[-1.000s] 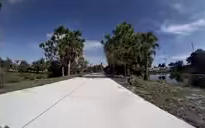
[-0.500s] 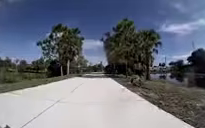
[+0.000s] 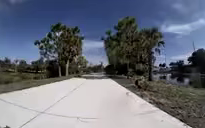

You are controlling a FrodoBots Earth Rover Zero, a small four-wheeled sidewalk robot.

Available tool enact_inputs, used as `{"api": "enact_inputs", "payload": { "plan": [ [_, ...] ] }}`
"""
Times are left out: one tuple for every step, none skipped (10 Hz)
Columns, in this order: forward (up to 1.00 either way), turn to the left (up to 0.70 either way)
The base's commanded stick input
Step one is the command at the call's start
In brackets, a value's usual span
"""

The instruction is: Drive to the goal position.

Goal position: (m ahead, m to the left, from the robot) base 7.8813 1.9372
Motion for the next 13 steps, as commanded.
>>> {"api": "enact_inputs", "payload": {
  "plan": [
    [0.85, 0.0],
    [0.85, 0.0],
    [0.85, 0.0],
    [0.85, 0.0],
    [0.85, 0.0],
    [0.85, 0.0],
    [0.85, 0.0],
    [0.85, 0.0],
    [0.85, 0.0],
    [0.85, 0.0],
    [0.85, 0.0],
    [0.85, 0.0],
    [0.85, 0.0]
  ]
}}
